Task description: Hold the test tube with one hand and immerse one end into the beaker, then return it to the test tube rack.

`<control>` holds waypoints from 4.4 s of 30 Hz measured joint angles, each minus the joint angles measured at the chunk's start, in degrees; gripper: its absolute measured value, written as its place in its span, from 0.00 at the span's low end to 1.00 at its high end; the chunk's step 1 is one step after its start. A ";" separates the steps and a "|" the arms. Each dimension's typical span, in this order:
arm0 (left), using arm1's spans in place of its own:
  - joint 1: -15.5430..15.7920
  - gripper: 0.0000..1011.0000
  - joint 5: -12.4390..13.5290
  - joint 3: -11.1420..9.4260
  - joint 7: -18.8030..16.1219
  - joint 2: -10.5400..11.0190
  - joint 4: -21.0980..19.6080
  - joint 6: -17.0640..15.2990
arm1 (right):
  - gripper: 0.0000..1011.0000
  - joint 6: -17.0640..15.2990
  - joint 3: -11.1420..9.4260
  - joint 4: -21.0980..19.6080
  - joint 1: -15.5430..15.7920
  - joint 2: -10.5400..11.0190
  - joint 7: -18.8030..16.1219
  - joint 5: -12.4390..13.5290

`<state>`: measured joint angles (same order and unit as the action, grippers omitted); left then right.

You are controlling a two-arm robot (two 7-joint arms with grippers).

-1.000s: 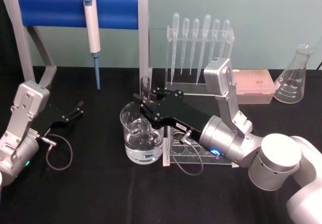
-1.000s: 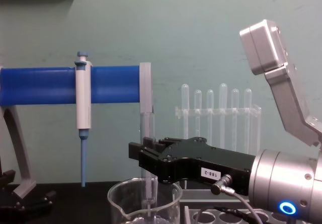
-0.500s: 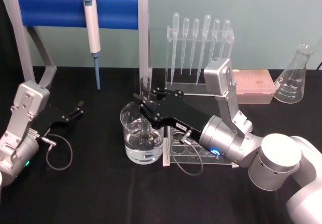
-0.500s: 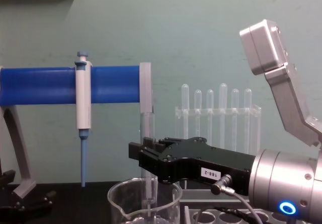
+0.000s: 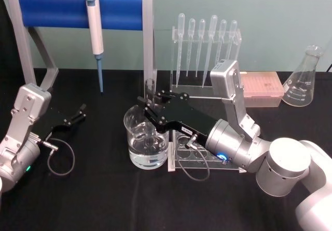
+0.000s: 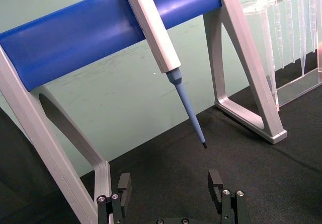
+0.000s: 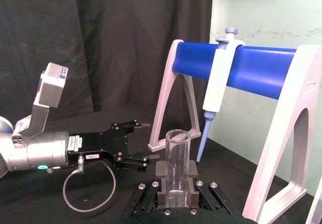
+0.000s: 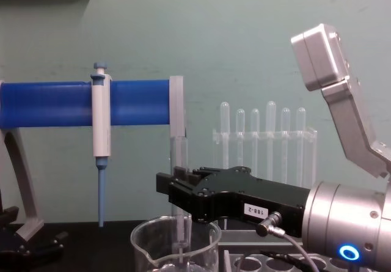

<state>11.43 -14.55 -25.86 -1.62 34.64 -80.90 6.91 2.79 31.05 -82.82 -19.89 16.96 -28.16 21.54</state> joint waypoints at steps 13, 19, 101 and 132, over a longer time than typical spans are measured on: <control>0.00 0.99 0.00 0.00 0.00 0.00 0.00 0.00 | 0.24 0.00 0.00 0.00 0.00 0.00 0.00 0.00; 0.00 0.99 0.00 0.00 0.00 0.00 0.00 0.00 | 0.24 0.00 0.00 0.00 0.00 0.00 0.00 0.00; 0.00 0.99 0.00 0.00 0.00 0.00 0.00 0.00 | 0.24 0.00 0.00 0.00 0.00 0.00 0.00 0.00; 0.00 0.99 0.00 0.00 0.00 0.00 0.00 0.00 | 0.24 0.00 0.00 0.00 0.00 0.00 0.00 0.00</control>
<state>11.43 -14.55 -25.86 -1.62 34.65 -80.90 6.91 2.79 31.05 -82.82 -19.89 16.96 -28.17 21.54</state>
